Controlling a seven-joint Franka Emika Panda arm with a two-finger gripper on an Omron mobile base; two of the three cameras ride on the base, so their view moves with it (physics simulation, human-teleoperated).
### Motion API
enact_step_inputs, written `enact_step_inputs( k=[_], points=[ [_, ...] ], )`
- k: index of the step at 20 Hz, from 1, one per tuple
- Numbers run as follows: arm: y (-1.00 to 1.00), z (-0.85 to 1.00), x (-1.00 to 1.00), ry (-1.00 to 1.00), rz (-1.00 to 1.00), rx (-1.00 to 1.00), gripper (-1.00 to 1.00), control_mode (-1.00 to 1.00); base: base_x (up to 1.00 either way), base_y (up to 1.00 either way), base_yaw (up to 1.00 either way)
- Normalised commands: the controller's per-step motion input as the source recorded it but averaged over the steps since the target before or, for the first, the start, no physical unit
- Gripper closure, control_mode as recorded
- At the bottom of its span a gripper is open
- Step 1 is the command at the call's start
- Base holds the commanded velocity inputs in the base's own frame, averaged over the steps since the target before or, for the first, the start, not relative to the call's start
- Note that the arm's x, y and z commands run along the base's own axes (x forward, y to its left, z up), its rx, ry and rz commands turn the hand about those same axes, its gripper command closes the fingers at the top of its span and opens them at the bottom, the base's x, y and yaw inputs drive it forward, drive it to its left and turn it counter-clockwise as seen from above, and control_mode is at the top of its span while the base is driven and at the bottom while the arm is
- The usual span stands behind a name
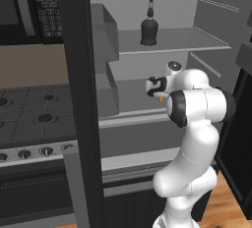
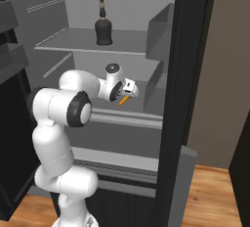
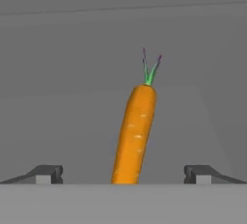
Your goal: Pick carrot from the fridge and place it on the plate on the counter.
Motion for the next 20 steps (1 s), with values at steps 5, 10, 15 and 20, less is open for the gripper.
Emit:
enact_step_inputs(
  k=[5, 10, 15, 20],
  points=[
    [-0.05, -0.13, 0.15, 0.00, 0.00, 0.00, -1.00, -1.00, 0.00, 0.00, 0.00],
    [-0.05, -0.10, 0.10, 0.00, 0.00, 0.00, -1.00, -1.00, 0.00, 0.00, 0.00],
    [-0.03, -0.11, 0.15, 0.00, 0.00, 0.00, -1.00, -1.00, 0.00, 0.00, 0.00],
    [-0.02, -0.11, 0.17, 0.00, 0.00, 0.00, -1.00, -1.00, 0.00, 0.00, 0.00]
  ],
)
